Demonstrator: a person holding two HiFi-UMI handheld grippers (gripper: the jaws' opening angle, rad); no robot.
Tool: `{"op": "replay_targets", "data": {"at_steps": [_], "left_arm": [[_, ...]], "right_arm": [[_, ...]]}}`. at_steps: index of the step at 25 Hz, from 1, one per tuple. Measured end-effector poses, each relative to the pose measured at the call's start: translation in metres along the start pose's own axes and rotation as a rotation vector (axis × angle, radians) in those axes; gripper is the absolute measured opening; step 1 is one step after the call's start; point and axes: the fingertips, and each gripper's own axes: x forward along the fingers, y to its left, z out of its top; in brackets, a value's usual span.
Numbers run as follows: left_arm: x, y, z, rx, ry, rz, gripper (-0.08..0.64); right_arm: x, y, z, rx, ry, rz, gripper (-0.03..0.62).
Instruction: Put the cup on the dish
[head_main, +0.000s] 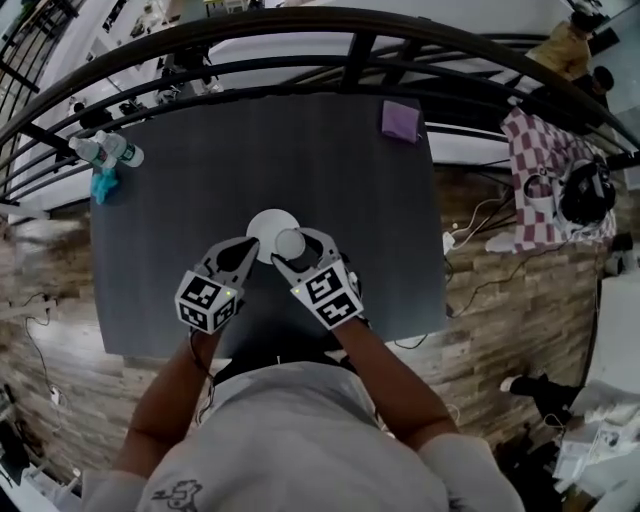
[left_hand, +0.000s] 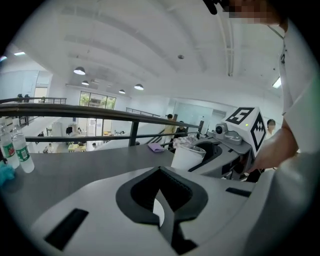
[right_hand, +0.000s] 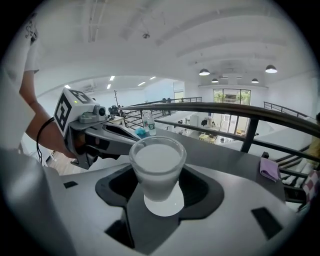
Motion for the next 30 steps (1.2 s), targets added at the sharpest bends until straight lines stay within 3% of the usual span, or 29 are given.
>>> {"op": "replay_targets", "data": {"at_steps": [7,21,30], "left_arm": [[0.029,0.025,-0.023,0.013,0.046,0.002,-0.002],[0.077,0.085,-0.104,-0.126,0.115,0.022,-0.002],[0.092,0.107,-0.130,-0.152,0.142,0.031,-0.002]], "right_arm": [[0.035,-0.016,-0.023,-0.012,0.012,-0.007,0.264],[0.126,-0.037,-0.084,-0.046,0.079,-0.004,0.264],[0.157,-0.037,-0.106,-0.091,0.122,0.000,0.264]]}}
